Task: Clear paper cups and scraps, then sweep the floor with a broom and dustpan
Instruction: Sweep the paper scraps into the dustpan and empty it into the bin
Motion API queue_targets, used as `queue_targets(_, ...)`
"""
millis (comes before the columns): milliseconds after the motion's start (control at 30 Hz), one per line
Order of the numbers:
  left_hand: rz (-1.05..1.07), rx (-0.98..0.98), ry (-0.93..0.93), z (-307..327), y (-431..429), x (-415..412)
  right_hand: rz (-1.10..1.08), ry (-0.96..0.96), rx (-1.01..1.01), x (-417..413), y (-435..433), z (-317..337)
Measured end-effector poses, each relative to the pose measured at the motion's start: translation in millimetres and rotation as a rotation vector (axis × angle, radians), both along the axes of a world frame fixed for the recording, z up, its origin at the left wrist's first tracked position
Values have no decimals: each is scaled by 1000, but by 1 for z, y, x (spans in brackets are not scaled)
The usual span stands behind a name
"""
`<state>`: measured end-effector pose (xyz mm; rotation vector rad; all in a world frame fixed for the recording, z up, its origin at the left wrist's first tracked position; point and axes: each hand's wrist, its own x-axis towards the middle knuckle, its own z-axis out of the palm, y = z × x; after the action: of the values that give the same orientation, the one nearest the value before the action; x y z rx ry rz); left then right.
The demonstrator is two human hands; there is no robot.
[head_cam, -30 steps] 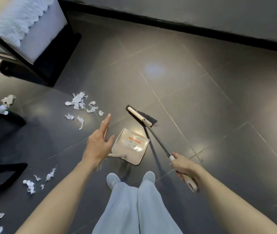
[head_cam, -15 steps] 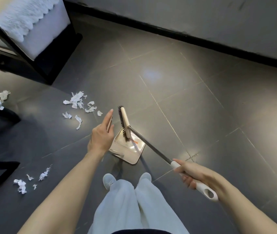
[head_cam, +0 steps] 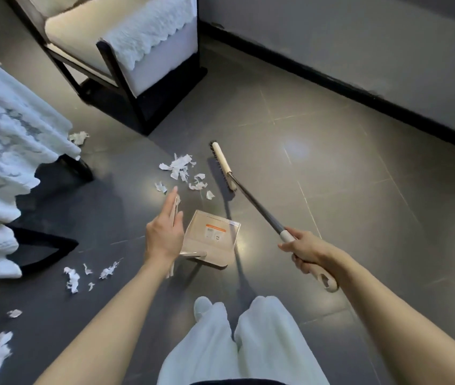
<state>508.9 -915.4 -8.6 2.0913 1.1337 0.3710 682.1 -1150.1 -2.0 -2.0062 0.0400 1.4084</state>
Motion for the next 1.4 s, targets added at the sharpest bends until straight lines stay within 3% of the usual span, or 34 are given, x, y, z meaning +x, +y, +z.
queue_targets(267, 298, -32, -42, -9, 38, 14, 257, -99, -6, 90, 106, -28)
queue_targets(400, 424, 59, 20, -7, 48, 18, 418, -152, -14, 143, 157, -38)
queue_targets(600, 573, 7, 121, -7, 80, 35, 706, -266, -65, 214, 238, -45)
queue_targets(800, 647, 7, 140, -12, 120, 44, 782, -151, -81, 227, 310, -68)
queue_targets(967, 609, -8, 112, -14, 139, 62, 842, 50, -142, 206, 299, -53)
queue_targets(1100, 557, 30, 74, -14, 156, 64, 771, 251, -258, 200, 271, -32)
queue_targets(1400, 478, 21, 82, -14, 155, 42, 644, 207, -280, 201, 206, 19)
